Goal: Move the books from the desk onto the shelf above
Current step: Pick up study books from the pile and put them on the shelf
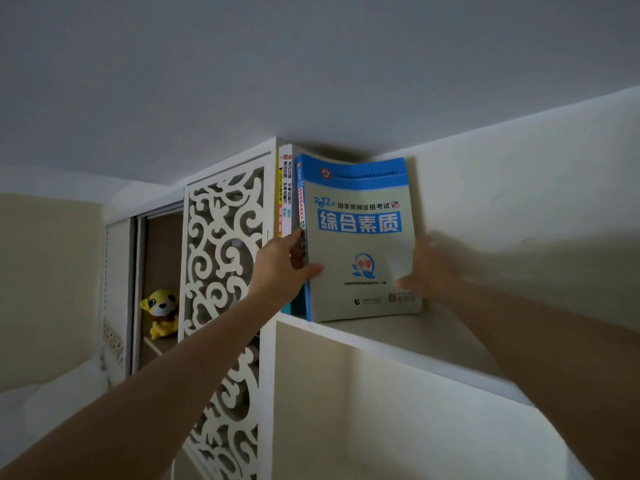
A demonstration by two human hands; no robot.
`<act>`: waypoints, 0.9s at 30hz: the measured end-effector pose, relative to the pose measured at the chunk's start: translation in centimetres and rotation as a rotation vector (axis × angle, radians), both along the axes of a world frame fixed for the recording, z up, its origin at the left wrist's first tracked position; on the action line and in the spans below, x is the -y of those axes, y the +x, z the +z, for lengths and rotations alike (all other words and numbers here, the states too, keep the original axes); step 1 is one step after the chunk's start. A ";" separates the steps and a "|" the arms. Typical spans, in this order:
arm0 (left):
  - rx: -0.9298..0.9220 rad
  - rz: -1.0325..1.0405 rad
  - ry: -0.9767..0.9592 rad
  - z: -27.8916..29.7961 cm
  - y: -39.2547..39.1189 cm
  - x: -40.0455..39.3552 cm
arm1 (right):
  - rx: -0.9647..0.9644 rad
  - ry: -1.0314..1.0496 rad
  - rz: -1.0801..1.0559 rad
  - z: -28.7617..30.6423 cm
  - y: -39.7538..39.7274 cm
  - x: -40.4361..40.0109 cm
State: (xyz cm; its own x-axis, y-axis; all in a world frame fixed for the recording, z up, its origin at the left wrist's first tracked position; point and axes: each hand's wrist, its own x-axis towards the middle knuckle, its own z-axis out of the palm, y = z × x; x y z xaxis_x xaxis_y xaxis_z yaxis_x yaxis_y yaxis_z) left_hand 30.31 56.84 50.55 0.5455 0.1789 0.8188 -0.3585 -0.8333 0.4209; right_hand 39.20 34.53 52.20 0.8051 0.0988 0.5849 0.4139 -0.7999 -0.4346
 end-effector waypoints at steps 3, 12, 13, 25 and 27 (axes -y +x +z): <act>0.074 0.051 -0.007 -0.5 0.0 0.2 | -0.010 -0.011 -0.054 0.0 -0.4 -1.1; -0.073 0.026 0.058 -3.0 -1.0 -0.6 | -0.222 0.016 0.162 -1.1 -1.9 -4.3; -0.065 0.020 0.048 -3.1 -0.9 -0.5 | -0.247 0.038 0.180 -1.1 -2.1 -4.7; -0.004 0.003 -0.083 -4.3 0.3 -2.2 | -0.334 0.000 0.309 -2.5 -1.0 -5.9; -0.019 -0.001 -0.073 -4.3 0.5 -2.2 | -0.322 -0.029 0.299 -2.5 -0.4 -5.8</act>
State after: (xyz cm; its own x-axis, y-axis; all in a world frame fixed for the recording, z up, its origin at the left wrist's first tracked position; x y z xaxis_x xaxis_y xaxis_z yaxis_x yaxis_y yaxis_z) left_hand 30.78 59.06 46.22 0.5608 0.2374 0.7932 -0.3504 -0.7999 0.4871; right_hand 38.78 40.35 49.67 0.8792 0.3681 0.3026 0.4765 -0.6788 -0.5587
